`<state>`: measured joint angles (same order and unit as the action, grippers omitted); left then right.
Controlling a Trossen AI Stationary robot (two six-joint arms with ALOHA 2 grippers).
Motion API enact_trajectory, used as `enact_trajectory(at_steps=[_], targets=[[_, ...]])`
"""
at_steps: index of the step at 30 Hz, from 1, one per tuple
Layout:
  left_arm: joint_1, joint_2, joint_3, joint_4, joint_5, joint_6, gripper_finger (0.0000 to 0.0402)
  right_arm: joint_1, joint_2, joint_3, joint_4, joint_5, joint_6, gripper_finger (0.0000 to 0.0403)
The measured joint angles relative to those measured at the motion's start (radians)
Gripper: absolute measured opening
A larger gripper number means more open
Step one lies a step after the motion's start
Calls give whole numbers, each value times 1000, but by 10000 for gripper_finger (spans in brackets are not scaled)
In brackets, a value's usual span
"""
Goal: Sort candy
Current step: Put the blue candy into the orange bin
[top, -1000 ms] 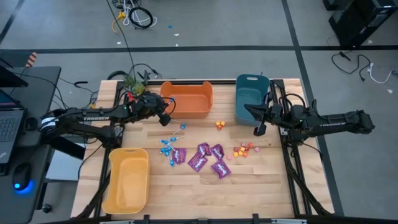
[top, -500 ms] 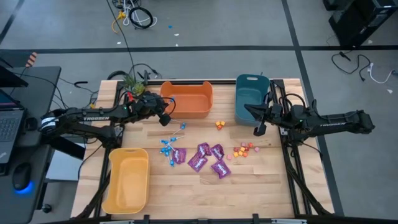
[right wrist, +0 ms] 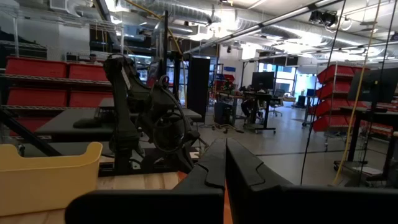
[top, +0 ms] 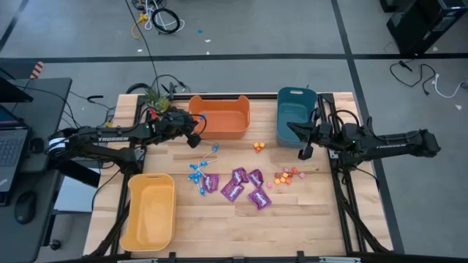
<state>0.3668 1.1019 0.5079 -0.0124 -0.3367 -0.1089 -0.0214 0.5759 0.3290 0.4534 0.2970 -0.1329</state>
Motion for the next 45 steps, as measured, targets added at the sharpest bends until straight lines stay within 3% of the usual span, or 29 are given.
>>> enact_trajectory(at_steps=[11,39,45], targets=[[0,0,0,1,0,-1,57,0,0,0,0,0,0,0],[-1,0,1,73,1,2,58,0,0,0,0,0,0,0],[-1,0,51,67,70,30,58,0,0,0,0,0,0,0]])
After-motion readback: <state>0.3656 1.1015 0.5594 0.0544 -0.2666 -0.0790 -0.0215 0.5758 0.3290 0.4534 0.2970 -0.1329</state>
